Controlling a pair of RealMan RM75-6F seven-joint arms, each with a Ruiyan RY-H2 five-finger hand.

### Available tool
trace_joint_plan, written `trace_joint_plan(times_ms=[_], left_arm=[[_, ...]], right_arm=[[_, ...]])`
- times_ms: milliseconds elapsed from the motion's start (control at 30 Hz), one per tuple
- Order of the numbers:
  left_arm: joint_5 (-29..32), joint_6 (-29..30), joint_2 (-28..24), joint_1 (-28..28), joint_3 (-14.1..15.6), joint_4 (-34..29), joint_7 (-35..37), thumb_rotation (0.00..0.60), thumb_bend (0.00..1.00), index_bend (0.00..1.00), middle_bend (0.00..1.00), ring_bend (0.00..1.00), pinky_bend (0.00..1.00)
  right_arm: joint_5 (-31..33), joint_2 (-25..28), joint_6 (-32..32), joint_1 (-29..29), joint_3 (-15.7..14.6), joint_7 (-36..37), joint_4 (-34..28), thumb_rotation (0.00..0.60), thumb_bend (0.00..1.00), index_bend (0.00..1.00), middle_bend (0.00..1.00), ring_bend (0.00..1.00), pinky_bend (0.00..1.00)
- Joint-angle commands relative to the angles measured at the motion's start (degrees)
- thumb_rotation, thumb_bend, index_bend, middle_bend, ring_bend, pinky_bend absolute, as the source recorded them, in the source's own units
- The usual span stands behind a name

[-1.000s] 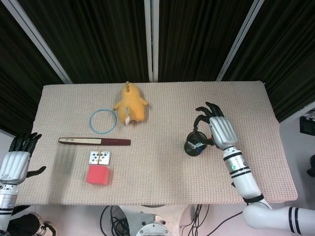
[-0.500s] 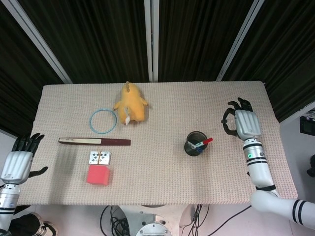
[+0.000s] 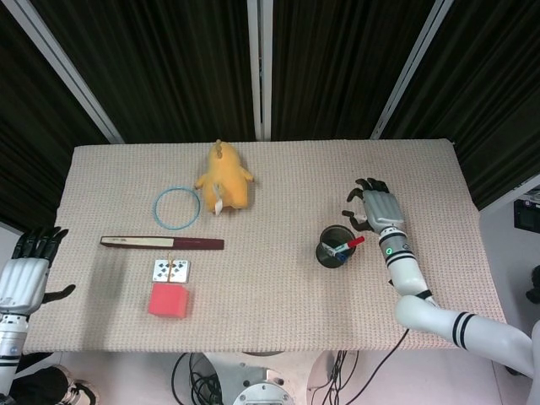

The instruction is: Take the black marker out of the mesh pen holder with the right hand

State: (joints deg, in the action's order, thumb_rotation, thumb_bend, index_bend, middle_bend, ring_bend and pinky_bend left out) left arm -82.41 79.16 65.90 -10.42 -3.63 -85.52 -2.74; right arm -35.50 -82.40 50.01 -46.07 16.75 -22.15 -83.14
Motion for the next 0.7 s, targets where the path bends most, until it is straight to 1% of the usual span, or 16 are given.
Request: trace_joint_plan(times_ms=[33,133,233,300,400,500,533,600,700], left_arm=[[-0.2,-0.2,0.4,-0.3,-0.1,0.5,0.4,0.600,0.07,0.10,0.06,0.00,0.06],[-0.5,-0.5,0.8,-0.7,-0.2,1.0,0.4,0.600,0.07,0.10,0.06,0.00,0.06],[-0.8,-0.4,1.1,-1.0,-0.2,1.0,0.2,0.600,0.07,0.10,0.06,0.00,0.06],[-1.1,-0.2,1.2,-1.0,-0.2,0.7,-0.1,0.600,0.07,0.10,0.06,0.00,0.06],[-1.3,0.1,1.2,-1.0,-0.1,0.1,-0.7,0.600,0.07,0.10,0.06,0.00,0.06],[-1.6,0.8,1.2,-0.9,-0.2,-0.3,-1.3,0.600,0.07,0.10,0.06,0.00,0.06],[-1.7,1.0,1.1,-0.8,-0.2,-0.4,-1.4,0.600,0.07,0.10,0.06,0.00,0.06],[-1.9,1.6,1.1,-0.6,-0.2,-0.5,-1.6,0.600,0.07,0.10,0.06,0.00,0.06],[-1.8,1.9,0.9,-0.5,-0.3,-0.8,-1.9,0.600,0.07,0.10,0.06,0.00,0.06]], right_arm=[[-7.2,1.0,0.7,1.3,0.3,5.4,-1.3,0.600,0.17,0.00,0.00,0.00,0.00],[-15.7,2.7,5.8,4.7,-0.5,9.7,-4.0,0.600,0.16,0.00,0.00,0.00,0.00],[-24.2,6.1,12.5,9.3,-2.8,12.9,-8.7,0.600,0.16,0.00,0.00,0.00,0.00],[-31.1,8.9,19.6,14.1,-5.4,14.9,-11.5,0.600,0.16,0.00,0.00,0.00,0.00],[-38.8,11.6,29.8,21.2,-9.3,17.8,-12.1,0.600,0.17,0.00,0.00,0.00,0.00],[-42.7,12.5,38.5,27.8,-12.3,19.2,-8.6,0.600,0.18,0.00,0.00,0.00,0.00],[-43.0,12.5,40.2,29.4,-12.9,19.3,-7.3,0.600,0.18,0.00,0.00,0.00,0.00],[-43.0,12.3,42.7,32.5,-14.1,19.2,-4.8,0.600,0.18,0.00,0.00,0.00,0.00],[-41.2,12.6,43.8,36.1,-15.3,18.4,-2.9,0.600,0.18,0.00,0.00,0.00,0.00]])
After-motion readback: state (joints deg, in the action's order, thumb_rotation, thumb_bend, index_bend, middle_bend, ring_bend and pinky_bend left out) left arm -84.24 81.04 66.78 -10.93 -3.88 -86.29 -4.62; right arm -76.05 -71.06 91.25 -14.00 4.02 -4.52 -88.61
